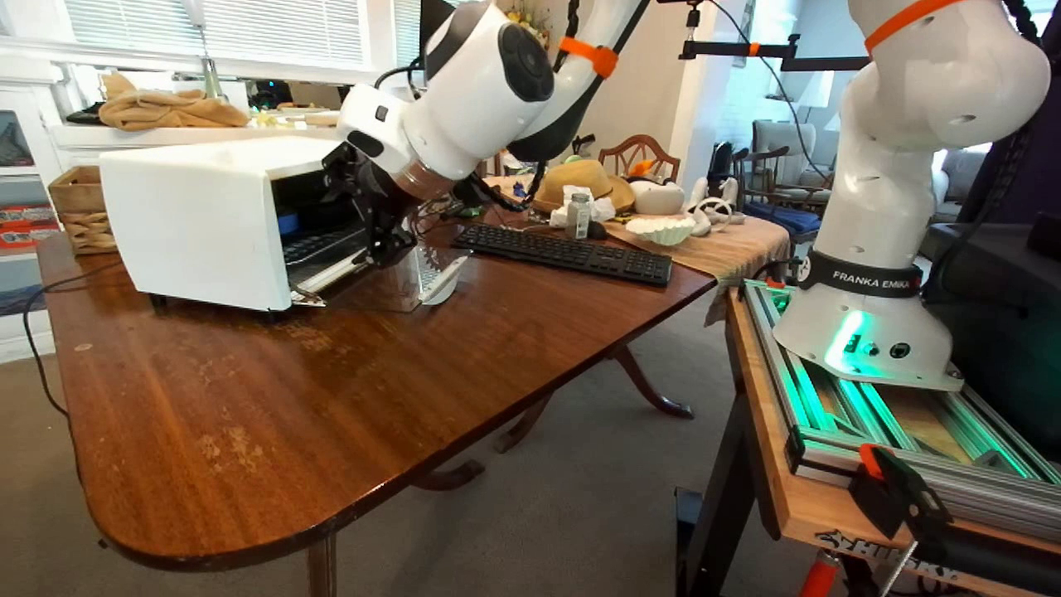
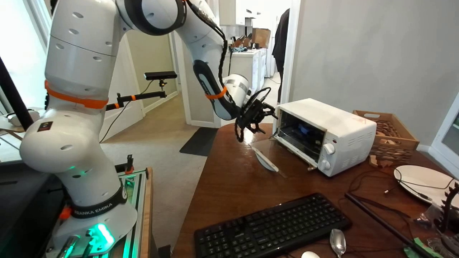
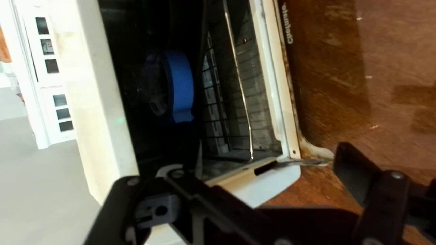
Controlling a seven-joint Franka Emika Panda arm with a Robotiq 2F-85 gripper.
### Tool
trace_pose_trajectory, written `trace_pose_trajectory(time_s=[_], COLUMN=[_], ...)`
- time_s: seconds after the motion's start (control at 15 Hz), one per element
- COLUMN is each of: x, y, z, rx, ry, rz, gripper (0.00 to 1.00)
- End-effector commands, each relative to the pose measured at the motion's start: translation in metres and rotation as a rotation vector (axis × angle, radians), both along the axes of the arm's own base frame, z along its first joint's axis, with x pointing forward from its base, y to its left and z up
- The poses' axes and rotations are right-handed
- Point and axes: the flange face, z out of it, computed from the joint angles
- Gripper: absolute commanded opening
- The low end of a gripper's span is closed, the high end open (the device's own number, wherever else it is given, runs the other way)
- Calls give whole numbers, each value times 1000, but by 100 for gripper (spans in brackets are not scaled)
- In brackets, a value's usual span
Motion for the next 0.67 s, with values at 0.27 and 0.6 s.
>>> trace_pose_trajectory(time_s=[0.27, 0.6], x=[-85, -115], y=[42, 49], z=[29, 7], rx=[121, 232], ry=[133, 316], rz=[238, 313], gripper=[100, 100])
